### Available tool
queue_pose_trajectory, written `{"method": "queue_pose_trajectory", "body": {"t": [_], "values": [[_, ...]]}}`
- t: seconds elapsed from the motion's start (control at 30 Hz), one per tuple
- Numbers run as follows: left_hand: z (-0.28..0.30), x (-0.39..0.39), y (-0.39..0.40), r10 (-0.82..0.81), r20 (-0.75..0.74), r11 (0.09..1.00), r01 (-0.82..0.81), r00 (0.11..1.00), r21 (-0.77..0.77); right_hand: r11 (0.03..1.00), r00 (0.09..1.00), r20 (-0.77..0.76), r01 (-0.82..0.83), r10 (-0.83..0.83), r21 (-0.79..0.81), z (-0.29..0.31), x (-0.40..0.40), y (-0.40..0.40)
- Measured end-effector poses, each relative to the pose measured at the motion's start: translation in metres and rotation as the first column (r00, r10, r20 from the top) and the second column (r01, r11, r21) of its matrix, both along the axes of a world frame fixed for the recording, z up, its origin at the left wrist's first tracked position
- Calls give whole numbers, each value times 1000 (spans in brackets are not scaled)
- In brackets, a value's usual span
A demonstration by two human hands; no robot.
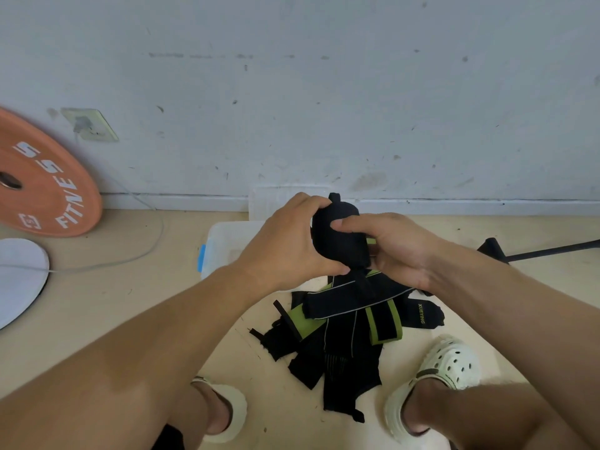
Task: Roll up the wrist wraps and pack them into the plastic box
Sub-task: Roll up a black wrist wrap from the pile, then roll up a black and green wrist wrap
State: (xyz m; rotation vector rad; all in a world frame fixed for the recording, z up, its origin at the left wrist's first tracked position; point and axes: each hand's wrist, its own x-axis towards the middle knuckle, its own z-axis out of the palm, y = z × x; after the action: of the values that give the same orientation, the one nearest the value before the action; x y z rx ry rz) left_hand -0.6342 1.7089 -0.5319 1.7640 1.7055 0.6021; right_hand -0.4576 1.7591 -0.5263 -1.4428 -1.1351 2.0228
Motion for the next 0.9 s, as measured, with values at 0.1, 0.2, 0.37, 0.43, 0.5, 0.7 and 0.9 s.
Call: {"method": "queue_pose_trajectory", "body": {"t": [0.1,0.2,0.37,0.43,0.5,0.7,0.9], "values": [[-2,2,-1,9,-42,1000,-9,999,13,998,998,20,-63,63,10,-2,-1,-1],[-5,4,-4,7,-74,1000,-8,997,-14,994,990,98,-106,106,0,-6,-3,3],[-9,-3,-6,-29,-138,987,7,990,-158,990,977,164,-138,140,-21,-27,-15,9],[-8,-14,-4,-96,-204,968,43,974,-247,989,970,192,-149,149,-14,-41,-27,11],[-8,-30,-3,-145,-277,945,50,950,-323,985,960,222,-172,171,-13,-56,-42,11],[-17,-81,-6,-75,-349,902,-85,934,-424,983,942,288,-143,171,-116,-114,-81,0],[-41,-113,-18,-47,-318,847,-131,947,-515,962,910,357,-127,209,-240,-166,-119,-15]]}}
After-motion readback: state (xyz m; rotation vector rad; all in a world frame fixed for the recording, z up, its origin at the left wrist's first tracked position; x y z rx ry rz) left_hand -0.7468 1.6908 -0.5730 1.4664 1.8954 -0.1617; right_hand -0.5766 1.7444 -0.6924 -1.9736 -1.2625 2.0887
